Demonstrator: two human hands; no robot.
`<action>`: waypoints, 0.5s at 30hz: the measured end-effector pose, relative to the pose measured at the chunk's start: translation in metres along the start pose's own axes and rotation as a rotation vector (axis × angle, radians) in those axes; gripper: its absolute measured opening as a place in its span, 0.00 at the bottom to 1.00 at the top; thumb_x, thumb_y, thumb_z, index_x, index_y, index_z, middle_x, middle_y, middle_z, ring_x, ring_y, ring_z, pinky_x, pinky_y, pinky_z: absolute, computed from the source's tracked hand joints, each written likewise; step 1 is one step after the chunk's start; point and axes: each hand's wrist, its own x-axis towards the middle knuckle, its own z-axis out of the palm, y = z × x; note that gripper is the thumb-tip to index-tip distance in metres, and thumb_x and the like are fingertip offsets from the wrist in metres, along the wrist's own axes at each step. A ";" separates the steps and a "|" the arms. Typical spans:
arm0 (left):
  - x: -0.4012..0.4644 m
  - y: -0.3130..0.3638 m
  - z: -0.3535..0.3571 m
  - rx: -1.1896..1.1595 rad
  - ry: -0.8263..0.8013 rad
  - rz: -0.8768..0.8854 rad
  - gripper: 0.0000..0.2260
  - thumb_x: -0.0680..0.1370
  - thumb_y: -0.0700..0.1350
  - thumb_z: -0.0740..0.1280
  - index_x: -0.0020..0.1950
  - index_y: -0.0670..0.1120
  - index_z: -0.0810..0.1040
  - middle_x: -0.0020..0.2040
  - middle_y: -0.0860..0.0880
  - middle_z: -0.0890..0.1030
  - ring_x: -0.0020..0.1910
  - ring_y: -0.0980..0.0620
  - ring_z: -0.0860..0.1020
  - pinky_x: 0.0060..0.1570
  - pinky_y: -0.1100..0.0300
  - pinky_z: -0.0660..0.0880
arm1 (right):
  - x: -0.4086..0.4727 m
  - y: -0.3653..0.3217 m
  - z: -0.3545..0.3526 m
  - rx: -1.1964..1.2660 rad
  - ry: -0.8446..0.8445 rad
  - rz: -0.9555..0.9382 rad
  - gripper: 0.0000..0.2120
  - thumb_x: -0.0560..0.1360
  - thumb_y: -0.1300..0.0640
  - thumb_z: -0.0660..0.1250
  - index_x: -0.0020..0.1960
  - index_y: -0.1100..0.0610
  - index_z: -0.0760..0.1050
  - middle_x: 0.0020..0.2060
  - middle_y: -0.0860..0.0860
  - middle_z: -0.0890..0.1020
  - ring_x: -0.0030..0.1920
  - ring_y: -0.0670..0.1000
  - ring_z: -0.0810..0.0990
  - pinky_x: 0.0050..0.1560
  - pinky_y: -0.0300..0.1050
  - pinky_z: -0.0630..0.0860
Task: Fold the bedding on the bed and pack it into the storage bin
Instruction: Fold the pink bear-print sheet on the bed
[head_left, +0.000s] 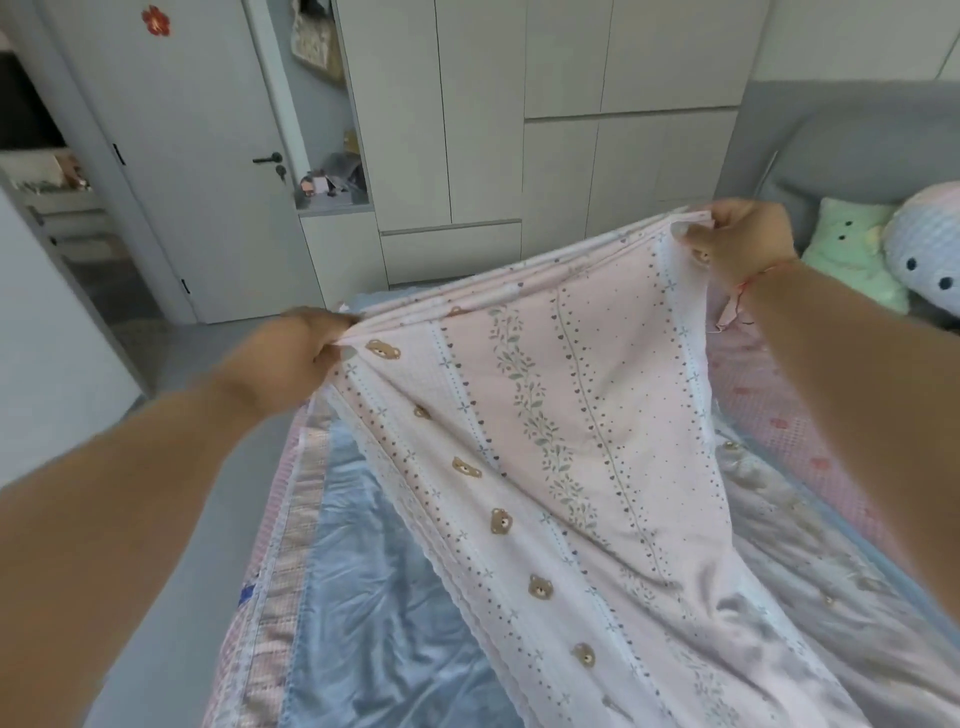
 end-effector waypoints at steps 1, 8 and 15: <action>0.012 0.001 -0.014 0.018 0.017 0.006 0.16 0.80 0.37 0.63 0.68 0.41 0.75 0.60 0.39 0.79 0.57 0.40 0.77 0.53 0.54 0.71 | 0.006 -0.010 -0.007 0.034 0.027 -0.003 0.15 0.73 0.54 0.71 0.50 0.67 0.79 0.33 0.53 0.77 0.25 0.41 0.70 0.32 0.38 0.73; 0.064 0.014 -0.100 0.103 0.162 -0.040 0.08 0.79 0.39 0.63 0.57 0.41 0.78 0.47 0.42 0.77 0.45 0.41 0.75 0.44 0.55 0.69 | 0.031 -0.069 -0.044 0.146 0.110 -0.078 0.12 0.73 0.56 0.71 0.34 0.59 0.73 0.21 0.45 0.73 0.20 0.40 0.66 0.26 0.33 0.67; 0.053 0.027 -0.094 0.075 0.027 -0.115 0.06 0.79 0.39 0.62 0.48 0.46 0.79 0.43 0.45 0.78 0.40 0.46 0.76 0.36 0.59 0.67 | 0.008 -0.063 -0.042 0.084 -0.023 0.005 0.08 0.75 0.58 0.69 0.42 0.62 0.76 0.29 0.54 0.73 0.28 0.48 0.68 0.33 0.41 0.68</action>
